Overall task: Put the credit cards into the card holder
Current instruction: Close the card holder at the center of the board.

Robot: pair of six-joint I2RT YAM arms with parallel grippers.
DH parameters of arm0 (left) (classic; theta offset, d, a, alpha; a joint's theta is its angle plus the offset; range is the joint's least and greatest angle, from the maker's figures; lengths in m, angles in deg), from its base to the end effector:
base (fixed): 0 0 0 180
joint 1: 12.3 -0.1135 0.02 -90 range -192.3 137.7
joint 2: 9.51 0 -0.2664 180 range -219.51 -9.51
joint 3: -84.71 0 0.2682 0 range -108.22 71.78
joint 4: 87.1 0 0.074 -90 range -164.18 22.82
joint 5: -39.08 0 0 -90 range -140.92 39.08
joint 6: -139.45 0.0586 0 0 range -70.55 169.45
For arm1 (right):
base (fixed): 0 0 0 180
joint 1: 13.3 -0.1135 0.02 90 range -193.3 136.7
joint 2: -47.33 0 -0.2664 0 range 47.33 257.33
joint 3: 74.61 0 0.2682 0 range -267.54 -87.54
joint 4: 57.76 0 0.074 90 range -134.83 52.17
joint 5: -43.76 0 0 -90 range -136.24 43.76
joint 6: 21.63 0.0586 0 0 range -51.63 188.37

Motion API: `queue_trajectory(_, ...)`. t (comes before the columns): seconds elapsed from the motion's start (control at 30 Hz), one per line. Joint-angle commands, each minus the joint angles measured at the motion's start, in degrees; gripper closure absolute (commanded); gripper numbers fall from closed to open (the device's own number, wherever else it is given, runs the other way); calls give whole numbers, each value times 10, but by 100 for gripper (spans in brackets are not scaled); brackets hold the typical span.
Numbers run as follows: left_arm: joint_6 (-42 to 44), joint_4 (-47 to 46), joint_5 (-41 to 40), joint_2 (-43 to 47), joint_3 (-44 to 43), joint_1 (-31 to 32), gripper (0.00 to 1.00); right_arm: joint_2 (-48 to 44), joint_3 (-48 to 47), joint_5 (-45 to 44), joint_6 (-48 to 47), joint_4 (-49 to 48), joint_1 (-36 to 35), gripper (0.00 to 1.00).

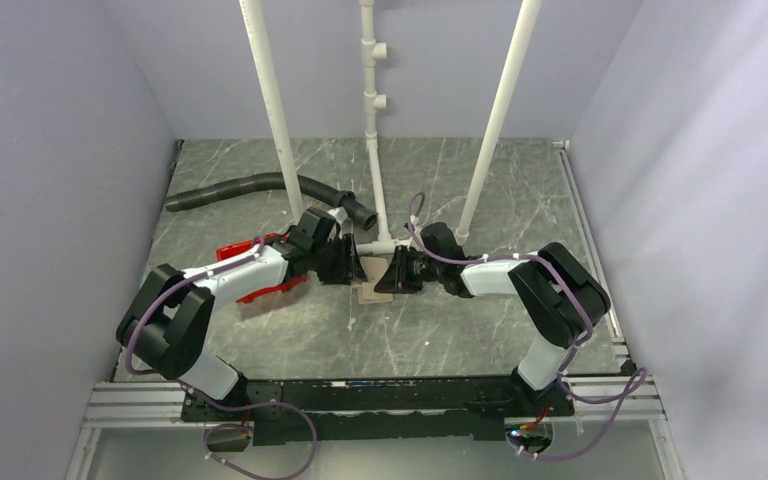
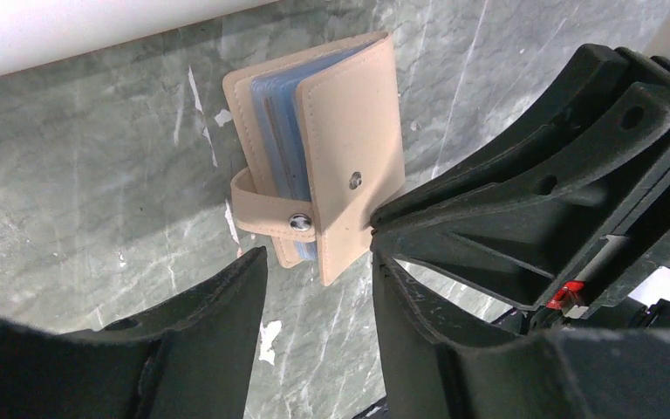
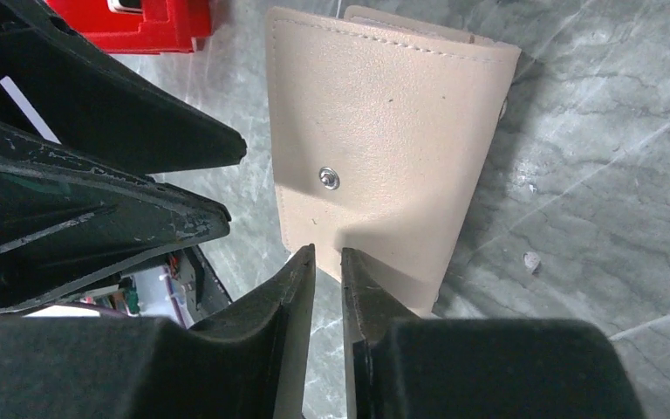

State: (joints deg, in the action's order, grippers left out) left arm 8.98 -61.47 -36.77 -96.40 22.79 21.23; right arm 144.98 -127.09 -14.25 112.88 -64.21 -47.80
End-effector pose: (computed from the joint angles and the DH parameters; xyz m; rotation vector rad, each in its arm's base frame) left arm 0.2686 -0.1952 0.1652 -0.0423 2.6176 -0.8228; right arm 0.2635 0.2188 0.1099 -0.1232 2.4922 1.3015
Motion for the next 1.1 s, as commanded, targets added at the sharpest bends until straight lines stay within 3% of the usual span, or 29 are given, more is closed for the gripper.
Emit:
queue_trajectory(0.0,17,-10,8,-8,-22,2,46,6,-19,0,-29,9,0,82)
queue_trajectory(0.13,30,16,-12,-20,-41,7,47,-9,-7,2,-44,18,13,81)
queue_trajectory(0.27,31,30,-24,-16,-40,8,45,-30,7,16,-58,19,23,74)
queue_trajectory(0.47,14,-6,22,-9,-15,-22,44,6,-10,69,-46,-20,21,76)
queue_trajectory(0.53,25,-1,31,-9,-13,-29,48,6,-12,67,-43,-25,21,77)
queue_trajectory(0.63,38,29,7,-9,-17,-24,52,7,-19,67,-48,-18,21,78)
queue_trajectory(0.8,37,40,-100,11,14,27,46,16,-25,72,-51,-14,21,78)
queue_trajectory(1.07,45,13,-168,-35,6,53,45,18,-22,77,-43,-22,21,79)
